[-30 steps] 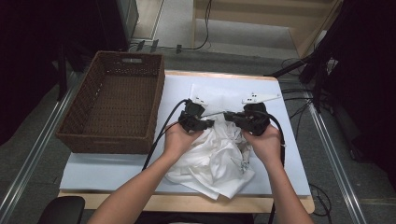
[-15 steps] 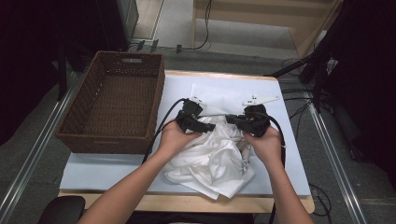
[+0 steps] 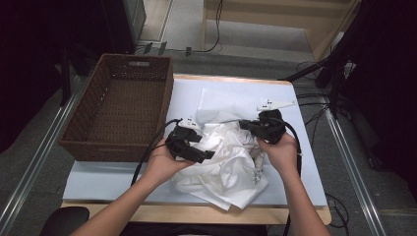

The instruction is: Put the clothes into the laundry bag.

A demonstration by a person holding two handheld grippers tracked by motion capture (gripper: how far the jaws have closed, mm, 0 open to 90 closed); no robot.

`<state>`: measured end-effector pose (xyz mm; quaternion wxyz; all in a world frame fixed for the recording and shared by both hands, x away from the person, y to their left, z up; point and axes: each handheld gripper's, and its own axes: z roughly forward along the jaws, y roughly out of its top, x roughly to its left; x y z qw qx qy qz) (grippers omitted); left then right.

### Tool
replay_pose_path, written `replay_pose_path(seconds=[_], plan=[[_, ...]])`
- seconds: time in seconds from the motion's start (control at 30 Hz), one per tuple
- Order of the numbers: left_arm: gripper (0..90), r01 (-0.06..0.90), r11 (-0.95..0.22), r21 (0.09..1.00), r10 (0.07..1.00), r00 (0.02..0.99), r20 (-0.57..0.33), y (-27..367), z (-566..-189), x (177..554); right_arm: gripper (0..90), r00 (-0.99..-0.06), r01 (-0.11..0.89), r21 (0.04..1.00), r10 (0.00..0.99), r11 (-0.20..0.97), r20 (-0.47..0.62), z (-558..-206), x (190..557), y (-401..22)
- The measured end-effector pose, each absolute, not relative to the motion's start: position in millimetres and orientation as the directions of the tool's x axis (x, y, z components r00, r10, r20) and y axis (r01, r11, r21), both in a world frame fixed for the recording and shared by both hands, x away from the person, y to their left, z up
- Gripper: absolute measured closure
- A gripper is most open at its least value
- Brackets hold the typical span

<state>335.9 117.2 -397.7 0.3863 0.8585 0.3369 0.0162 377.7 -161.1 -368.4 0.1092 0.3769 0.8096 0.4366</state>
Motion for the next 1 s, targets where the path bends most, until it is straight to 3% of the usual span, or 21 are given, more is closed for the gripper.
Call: replay_pose_path(seconds=[0.1,0.2,0.3,0.4,0.53,0.6,0.7,1.0], plan=[[15.5,0.566,-0.491,0.662,0.613,0.764,-0.199,117.1,-413.3,331.4,90.0,-0.692,0.516,0.789,0.706,0.335,0.153,-367.7,377.2,-160.2],[15.2,0.59,-0.49,0.642,0.611,0.758,-0.23,112.8,-429.7,333.6,90.0,-0.697,0.512,0.791,0.7,0.336,0.153,-367.5,377.3,-158.5],[20.6,0.582,-0.51,0.634,0.629,0.754,-0.187,105.2,-443.0,334.8,90.0,-0.705,0.507,0.79,0.694,0.345,0.15,-367.5,376.4,-155.1],[37.7,0.569,-0.51,0.645,0.649,0.746,-0.146,103.5,-451.8,336.6,90.0,-0.707,0.508,0.787,0.691,0.35,0.149,-367.8,376.1,-153.2],[71.1,0.565,-0.493,0.662,0.646,0.747,-0.157,108.5,-454.1,339.8,90.0,-0.713,0.503,0.791,0.684,0.349,0.151,-368.0,376.2,-151.1],[78.9,0.573,-0.484,0.661,0.638,0.749,-0.181,110.5,-451.3,340.2,90.0,-0.713,0.505,0.789,0.685,0.35,0.152,-367.3,375.3,-149.8],[80.8,0.582,-0.457,0.672,0.624,0.749,-0.224,116.0,-436.6,342.1,90.0,-0.717,0.499,0.788,0.682,0.36,0.143,-367.3,375.2,-148.1],[81.1,0.476,-0.454,0.753,0.556,0.812,-0.178,92.5,-379.1,335.9,90.0,-0.725,0.481,0.804,0.674,0.349,0.142,-359.2,370.6,-141.1]])
